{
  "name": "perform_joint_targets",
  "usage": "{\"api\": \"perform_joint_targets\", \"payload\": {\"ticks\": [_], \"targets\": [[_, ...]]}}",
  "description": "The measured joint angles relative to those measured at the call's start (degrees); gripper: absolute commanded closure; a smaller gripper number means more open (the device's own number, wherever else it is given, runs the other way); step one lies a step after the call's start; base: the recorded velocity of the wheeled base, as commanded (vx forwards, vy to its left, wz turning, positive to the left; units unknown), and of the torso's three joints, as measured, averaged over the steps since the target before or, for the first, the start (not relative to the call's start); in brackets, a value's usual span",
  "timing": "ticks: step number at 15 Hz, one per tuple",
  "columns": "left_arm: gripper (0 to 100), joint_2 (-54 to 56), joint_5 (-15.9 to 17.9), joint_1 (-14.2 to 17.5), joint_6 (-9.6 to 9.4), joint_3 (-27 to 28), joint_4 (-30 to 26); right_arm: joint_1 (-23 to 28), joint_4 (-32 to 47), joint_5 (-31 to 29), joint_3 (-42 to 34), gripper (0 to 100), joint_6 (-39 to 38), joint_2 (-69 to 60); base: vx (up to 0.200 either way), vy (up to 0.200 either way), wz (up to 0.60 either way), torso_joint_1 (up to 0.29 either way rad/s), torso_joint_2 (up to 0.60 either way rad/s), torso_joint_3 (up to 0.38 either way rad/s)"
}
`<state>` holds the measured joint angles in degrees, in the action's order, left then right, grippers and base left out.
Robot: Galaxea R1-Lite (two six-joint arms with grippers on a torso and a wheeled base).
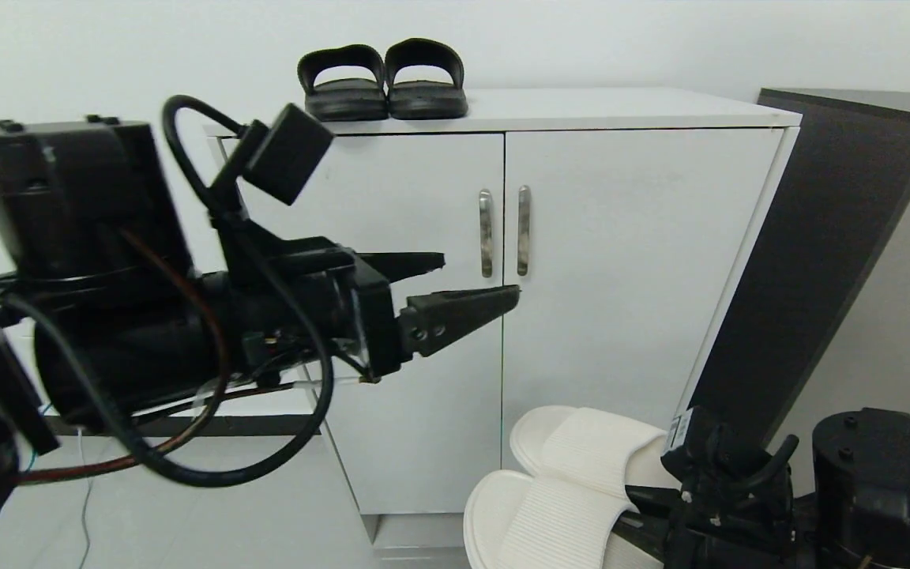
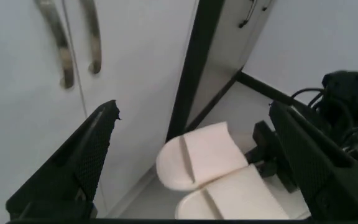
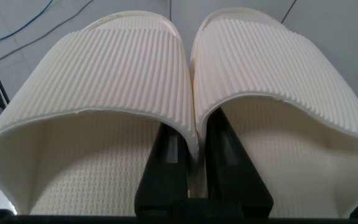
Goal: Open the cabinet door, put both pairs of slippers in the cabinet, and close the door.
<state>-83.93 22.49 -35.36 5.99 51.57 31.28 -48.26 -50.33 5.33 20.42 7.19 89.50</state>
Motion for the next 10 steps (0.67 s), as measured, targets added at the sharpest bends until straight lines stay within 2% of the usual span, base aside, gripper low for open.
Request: {"api": "perform_joint_targets", "payload": {"ticks": [3,5,7,8,10], "targets": [[0,-6.3,5.0,-0.6,6.27,7.3,1.1,0.0,0.0,0.0,-0.1,100,0.0,0.0,0.000,0.000,0.00,0.000,0.00,0.000],[0,-10.1,6.6,-0.7,8.87,12.3,1.0,-0.1,0.0,-0.1,-0.1,100,0.0,0.1,0.000,0.000,0.00,0.000,0.00,0.000],[0,-13.8,6.8,-0.7,11.52,16.8,0.8,0.0,0.0,-0.3,-0.2,100,0.0,0.3,0.000,0.000,0.00,0.000,0.00,0.000],[0,-15.3,6.7,-0.4,12.29,18.3,0.7,-0.1,0.0,-0.4,-0.2,100,0.0,0.4,0.000,0.000,0.00,0.000,0.00,0.000],[0,-17.2,6.6,0.7,12.53,19.8,0.7,-0.1,0.1,-0.4,-0.3,100,0.0,0.5,0.000,0.000,0.00,0.000,0.00,0.000]]}}
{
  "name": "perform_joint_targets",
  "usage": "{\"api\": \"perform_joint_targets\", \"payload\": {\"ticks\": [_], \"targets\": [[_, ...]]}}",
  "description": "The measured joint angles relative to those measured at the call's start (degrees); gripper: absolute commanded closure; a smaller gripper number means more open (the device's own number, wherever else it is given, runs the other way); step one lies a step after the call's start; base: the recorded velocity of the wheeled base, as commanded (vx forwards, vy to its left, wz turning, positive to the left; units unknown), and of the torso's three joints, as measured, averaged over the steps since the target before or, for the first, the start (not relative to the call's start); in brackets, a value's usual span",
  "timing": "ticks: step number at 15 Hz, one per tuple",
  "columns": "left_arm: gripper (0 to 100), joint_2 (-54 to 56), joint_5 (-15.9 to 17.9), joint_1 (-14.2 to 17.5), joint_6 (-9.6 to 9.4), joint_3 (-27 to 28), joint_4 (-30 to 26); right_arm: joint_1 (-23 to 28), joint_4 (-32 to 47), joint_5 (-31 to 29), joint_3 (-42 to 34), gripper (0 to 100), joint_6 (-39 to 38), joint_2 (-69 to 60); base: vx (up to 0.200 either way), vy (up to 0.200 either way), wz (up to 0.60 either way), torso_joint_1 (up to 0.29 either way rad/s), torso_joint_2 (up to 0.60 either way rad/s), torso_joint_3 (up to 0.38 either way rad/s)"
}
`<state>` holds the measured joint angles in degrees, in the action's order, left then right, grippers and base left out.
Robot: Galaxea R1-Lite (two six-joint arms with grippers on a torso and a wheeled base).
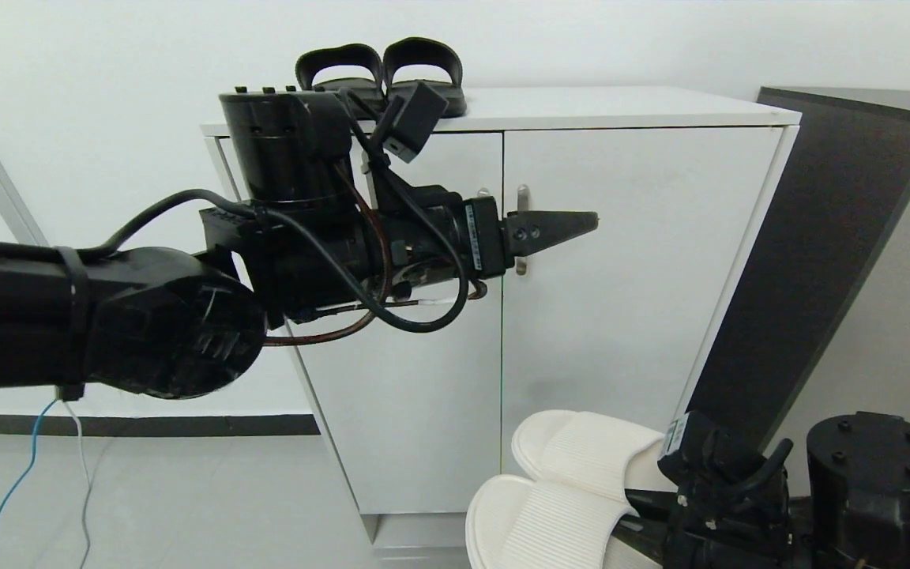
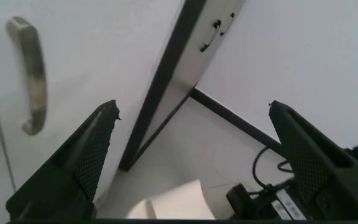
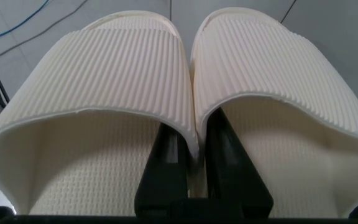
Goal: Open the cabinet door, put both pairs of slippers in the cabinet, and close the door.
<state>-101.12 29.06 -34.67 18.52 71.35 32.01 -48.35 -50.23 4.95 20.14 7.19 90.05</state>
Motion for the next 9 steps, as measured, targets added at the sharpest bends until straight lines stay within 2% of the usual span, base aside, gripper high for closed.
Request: {"api": "perform_joint_targets", "payload": {"ticks": [9], "targets": [[0,-5.3,-6.6,1.5,0.01,5.4,0.0,0.0,-0.1,0.0,-0.1,100,0.4,0.7,0.000,0.000,0.00,0.000,0.00,0.000]]}}
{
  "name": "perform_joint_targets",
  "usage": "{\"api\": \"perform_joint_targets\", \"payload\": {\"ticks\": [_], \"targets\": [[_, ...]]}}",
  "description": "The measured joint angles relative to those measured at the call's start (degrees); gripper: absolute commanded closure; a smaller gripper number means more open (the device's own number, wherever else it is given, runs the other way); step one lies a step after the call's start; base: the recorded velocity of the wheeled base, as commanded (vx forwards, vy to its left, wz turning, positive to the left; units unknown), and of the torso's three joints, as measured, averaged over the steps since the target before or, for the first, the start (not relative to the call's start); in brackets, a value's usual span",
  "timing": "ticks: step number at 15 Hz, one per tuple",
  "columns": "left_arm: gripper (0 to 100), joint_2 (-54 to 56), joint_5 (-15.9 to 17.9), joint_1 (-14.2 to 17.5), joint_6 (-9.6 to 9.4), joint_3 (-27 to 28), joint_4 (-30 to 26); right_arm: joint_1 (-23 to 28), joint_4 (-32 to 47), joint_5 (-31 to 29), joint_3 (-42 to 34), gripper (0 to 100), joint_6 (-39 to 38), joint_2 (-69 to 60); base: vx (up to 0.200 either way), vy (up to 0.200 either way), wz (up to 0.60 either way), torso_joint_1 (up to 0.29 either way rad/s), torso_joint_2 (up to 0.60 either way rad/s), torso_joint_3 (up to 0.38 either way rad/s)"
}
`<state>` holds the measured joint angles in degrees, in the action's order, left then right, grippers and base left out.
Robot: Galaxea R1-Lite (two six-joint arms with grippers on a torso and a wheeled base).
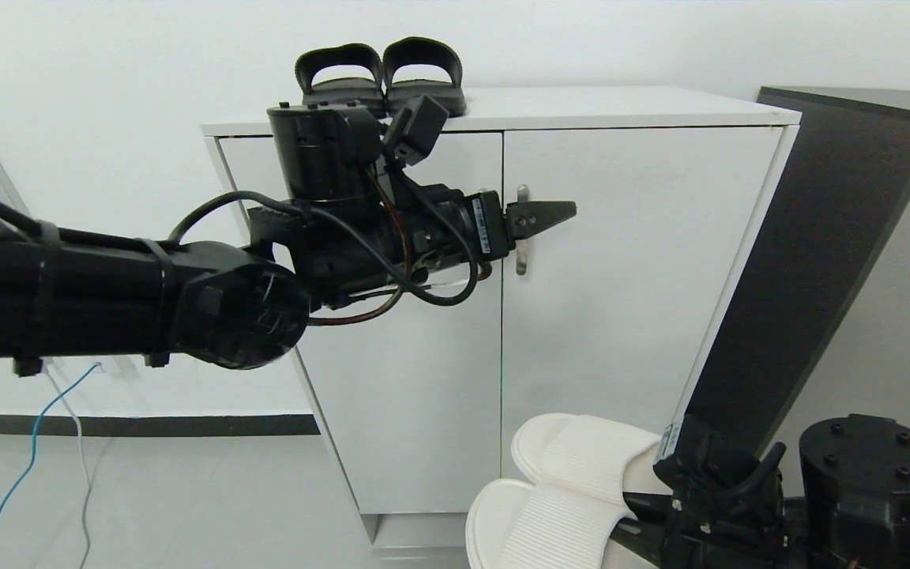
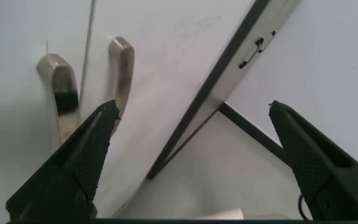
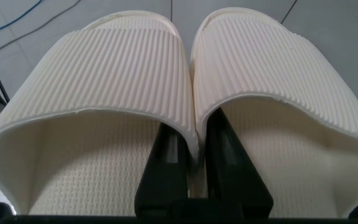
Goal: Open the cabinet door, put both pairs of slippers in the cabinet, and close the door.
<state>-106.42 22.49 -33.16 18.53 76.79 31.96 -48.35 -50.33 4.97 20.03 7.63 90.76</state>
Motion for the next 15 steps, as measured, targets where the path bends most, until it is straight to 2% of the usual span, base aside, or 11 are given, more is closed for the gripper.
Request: {"api": "perform_joint_targets", "payload": {"ticks": [8,9,15], "targets": [[0,-4.6,-0.1,-0.2,-0.09,5.8,-1.2,0.0,0.0,0.0,-0.9,100,1.9,0.0,0.000,0.000,0.00,0.000,0.00,0.000],[100,-4.9,0.0,-0.2,-0.09,6.1,-1.2,0.0,0.0,0.0,-0.9,100,1.9,0.0,0.000,0.000,0.00,0.000,0.00,0.000],[100,-4.8,0.0,-0.2,-0.22,4.6,-1.3,0.0,0.0,0.1,-1.4,100,2.0,0.1,0.000,0.000,0.00,0.000,0.00,0.000]]}}
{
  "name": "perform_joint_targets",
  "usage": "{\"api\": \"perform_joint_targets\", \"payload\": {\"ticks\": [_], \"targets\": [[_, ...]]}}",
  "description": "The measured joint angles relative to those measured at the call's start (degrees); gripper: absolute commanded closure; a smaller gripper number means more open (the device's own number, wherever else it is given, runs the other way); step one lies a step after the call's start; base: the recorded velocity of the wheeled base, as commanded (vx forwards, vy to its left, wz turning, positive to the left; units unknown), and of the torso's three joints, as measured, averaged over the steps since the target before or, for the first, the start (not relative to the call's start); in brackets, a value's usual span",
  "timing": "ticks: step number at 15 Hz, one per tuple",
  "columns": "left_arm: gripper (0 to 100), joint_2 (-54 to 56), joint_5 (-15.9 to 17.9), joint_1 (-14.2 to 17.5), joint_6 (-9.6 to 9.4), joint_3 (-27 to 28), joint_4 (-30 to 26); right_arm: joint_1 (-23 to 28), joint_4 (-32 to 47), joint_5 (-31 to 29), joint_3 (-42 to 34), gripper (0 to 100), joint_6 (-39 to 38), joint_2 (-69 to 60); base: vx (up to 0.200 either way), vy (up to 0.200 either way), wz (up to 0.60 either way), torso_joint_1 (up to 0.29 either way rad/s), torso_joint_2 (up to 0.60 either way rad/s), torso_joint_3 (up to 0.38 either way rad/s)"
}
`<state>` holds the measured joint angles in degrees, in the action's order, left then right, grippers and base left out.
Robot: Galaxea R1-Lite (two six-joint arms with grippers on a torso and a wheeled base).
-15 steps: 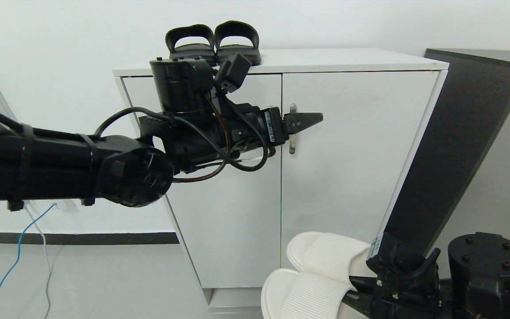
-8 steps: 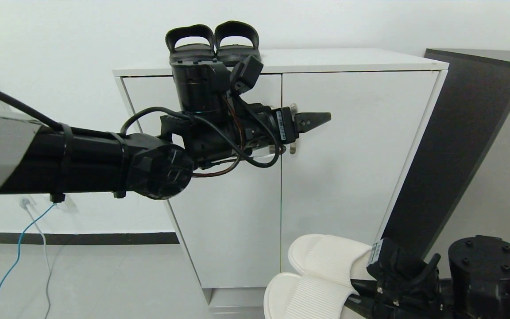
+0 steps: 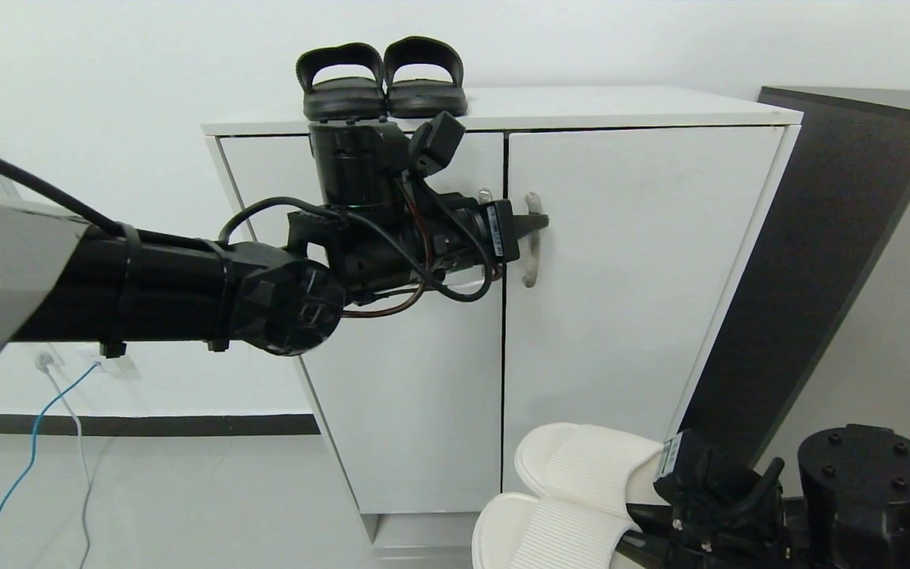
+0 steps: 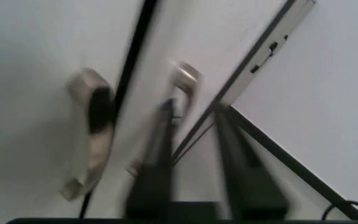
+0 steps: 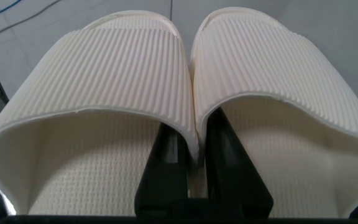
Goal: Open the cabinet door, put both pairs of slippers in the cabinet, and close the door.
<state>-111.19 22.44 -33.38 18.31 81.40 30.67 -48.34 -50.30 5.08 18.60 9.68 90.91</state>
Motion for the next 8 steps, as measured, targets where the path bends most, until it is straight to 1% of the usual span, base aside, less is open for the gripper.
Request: {"api": "perform_joint_targets", "payload": {"ticks": [3,6,8], "targets": [[100,1.6,0.0,0.0,-0.11,-2.9,0.6,-0.8,-0.1,0.9,-0.6,100,-0.1,-0.1,0.000,0.000,0.00,0.000,0.00,0.000],[100,4.6,0.0,-0.1,-0.39,-7.3,1.0,-1.8,-0.1,0.9,-1.2,100,-0.1,-0.3,0.000,0.000,0.00,0.000,0.00,0.000],[100,6.7,-0.1,0.0,-0.46,-10.7,2.6,-2.0,-0.1,0.8,-1.3,100,-0.1,-0.2,0.000,0.000,0.00,0.000,0.00,0.000]]}}
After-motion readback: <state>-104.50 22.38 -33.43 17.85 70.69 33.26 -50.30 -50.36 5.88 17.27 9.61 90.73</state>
